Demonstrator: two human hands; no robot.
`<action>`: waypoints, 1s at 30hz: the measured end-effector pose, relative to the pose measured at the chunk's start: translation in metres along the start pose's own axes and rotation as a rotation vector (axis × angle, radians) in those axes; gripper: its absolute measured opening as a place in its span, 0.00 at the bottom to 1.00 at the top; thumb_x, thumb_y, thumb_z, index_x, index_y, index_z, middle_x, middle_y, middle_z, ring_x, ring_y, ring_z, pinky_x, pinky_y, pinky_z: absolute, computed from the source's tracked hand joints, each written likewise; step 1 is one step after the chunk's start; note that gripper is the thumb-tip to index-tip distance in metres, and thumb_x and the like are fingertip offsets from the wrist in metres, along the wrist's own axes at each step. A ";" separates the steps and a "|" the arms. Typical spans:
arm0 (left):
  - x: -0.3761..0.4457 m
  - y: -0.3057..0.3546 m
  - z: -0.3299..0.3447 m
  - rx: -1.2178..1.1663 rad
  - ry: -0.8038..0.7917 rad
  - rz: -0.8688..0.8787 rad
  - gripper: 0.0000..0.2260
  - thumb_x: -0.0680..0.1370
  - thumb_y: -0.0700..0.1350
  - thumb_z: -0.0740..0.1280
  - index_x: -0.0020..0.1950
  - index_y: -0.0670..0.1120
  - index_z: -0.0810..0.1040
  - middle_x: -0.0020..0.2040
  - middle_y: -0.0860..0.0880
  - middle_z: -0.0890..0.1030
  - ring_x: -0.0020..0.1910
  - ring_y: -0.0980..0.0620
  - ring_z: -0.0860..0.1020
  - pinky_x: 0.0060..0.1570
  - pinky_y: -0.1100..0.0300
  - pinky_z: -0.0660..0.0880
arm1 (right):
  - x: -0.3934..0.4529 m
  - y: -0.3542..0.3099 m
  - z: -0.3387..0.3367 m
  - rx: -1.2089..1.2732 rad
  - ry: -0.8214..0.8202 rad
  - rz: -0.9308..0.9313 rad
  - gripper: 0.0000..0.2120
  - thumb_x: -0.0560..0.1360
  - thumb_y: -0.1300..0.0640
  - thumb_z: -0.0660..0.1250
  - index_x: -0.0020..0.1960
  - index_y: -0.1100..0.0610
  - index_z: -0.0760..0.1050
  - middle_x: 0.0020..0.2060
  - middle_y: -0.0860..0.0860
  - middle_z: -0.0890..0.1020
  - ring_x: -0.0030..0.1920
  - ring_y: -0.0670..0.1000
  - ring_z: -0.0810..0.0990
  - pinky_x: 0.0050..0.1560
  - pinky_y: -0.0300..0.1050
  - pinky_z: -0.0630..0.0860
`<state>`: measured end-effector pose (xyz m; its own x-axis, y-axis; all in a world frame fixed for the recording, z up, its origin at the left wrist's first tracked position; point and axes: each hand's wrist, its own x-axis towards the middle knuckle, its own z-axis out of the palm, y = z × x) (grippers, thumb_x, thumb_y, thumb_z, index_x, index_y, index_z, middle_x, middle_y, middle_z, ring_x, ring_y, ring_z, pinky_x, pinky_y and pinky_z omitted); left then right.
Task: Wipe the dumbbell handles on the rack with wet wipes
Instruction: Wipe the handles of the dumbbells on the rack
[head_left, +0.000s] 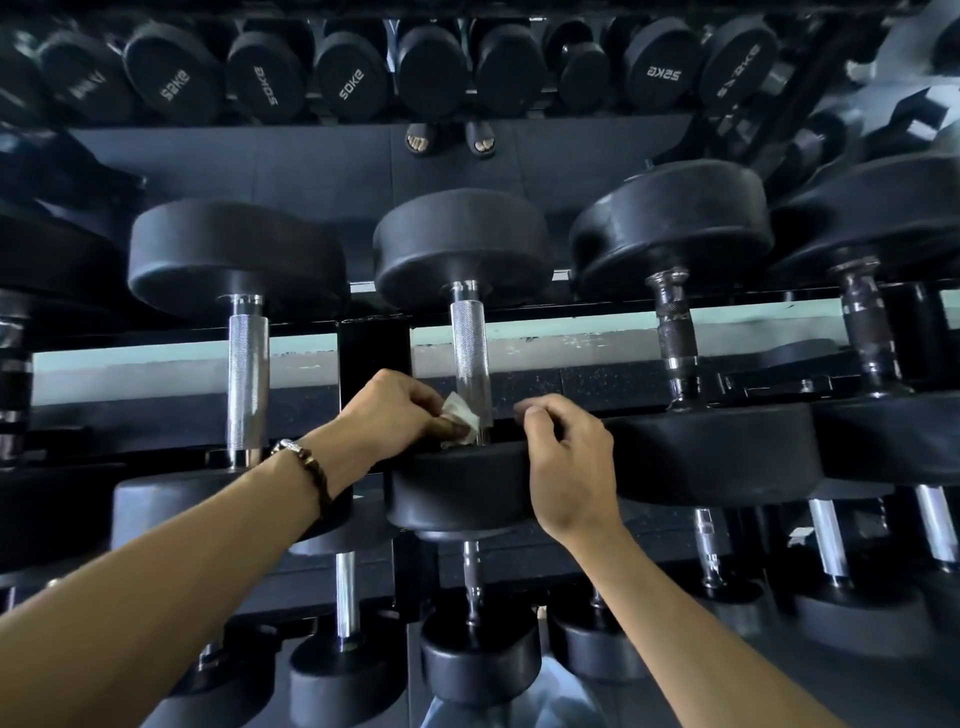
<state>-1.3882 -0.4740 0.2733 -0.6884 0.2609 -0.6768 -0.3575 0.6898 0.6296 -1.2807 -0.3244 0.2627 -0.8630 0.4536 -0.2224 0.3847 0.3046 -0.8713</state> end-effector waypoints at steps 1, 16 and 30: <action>0.001 0.000 0.001 -0.017 0.014 -0.018 0.08 0.66 0.45 0.81 0.33 0.49 0.83 0.27 0.56 0.79 0.27 0.59 0.73 0.28 0.66 0.67 | 0.000 0.000 0.000 -0.001 0.003 0.000 0.16 0.74 0.49 0.56 0.46 0.54 0.81 0.40 0.42 0.82 0.45 0.42 0.79 0.47 0.40 0.74; 0.009 0.003 0.008 0.079 0.017 0.046 0.16 0.65 0.40 0.81 0.26 0.47 0.75 0.22 0.56 0.75 0.25 0.60 0.72 0.26 0.68 0.68 | 0.001 0.000 0.000 -0.002 -0.006 -0.012 0.16 0.75 0.49 0.55 0.44 0.54 0.81 0.38 0.44 0.82 0.42 0.43 0.80 0.43 0.42 0.74; 0.010 -0.004 0.002 0.158 -0.155 0.039 0.06 0.74 0.35 0.71 0.45 0.45 0.85 0.39 0.50 0.85 0.41 0.53 0.80 0.47 0.61 0.74 | 0.001 0.003 0.001 0.019 -0.005 -0.024 0.16 0.76 0.50 0.55 0.43 0.54 0.80 0.35 0.45 0.81 0.39 0.46 0.79 0.42 0.49 0.76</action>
<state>-1.3924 -0.4730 0.2630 -0.5899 0.3818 -0.7115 -0.2210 0.7712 0.5971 -1.2801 -0.3237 0.2593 -0.8737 0.4422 -0.2029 0.3572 0.2998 -0.8846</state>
